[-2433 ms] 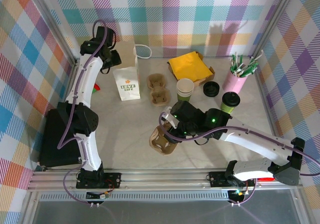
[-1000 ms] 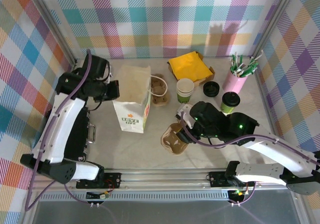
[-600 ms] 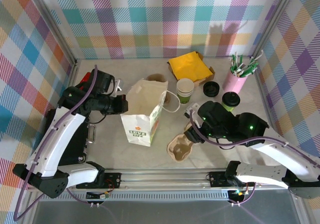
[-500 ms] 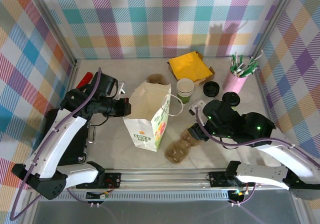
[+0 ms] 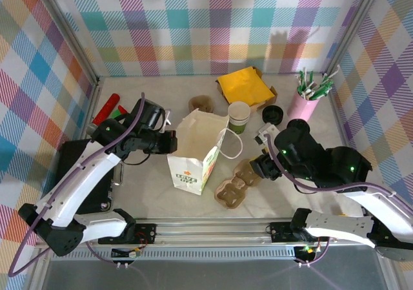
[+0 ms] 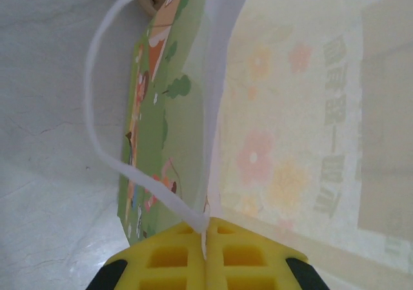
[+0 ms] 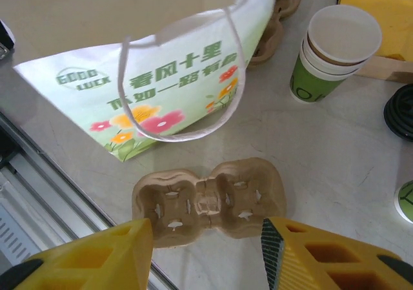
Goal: Pack the takeout coffee
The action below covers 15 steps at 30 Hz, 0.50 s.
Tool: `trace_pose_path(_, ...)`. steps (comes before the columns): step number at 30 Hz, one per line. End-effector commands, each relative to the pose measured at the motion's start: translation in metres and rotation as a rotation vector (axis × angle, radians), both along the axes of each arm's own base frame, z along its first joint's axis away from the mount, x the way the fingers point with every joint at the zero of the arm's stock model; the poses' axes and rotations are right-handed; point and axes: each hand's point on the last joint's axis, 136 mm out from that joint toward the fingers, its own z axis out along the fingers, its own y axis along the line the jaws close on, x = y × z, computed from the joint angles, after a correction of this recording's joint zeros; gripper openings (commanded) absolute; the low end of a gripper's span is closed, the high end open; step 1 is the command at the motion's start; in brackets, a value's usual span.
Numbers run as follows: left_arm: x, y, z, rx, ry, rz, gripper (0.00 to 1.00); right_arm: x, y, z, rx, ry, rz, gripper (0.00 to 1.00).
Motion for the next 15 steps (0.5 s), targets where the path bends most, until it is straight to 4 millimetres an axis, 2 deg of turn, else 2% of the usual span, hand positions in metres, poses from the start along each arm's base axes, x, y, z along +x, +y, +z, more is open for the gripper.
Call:
trace_pose_path(1, 0.007, -0.003, 0.005, -0.001, -0.034, 0.024, 0.00, -0.002, 0.001, 0.005, 0.033, 0.005, 0.003, 0.50)
trace_pose_path(5, 0.012, 0.005, -0.002, 0.054, -0.034, 0.054, 0.00, 0.000, 0.005, -0.001, 0.023, 0.015, 0.000, 0.50)
trace_pose_path(7, 0.015, 0.013, -0.005, 0.098, -0.039, 0.086, 0.00, 0.001, 0.008, -0.011, 0.007, 0.033, 0.000, 0.50)
trace_pose_path(10, 0.018, 0.022, -0.007, 0.135, -0.048, 0.117, 0.00, -0.001, 0.014, -0.035, -0.015, 0.091, 0.001, 0.52)
trace_pose_path(15, 0.019, 0.035, -0.013, 0.170, -0.030, 0.149, 0.00, -0.001, 0.031, -0.094, -0.093, 0.187, 0.021, 0.57)
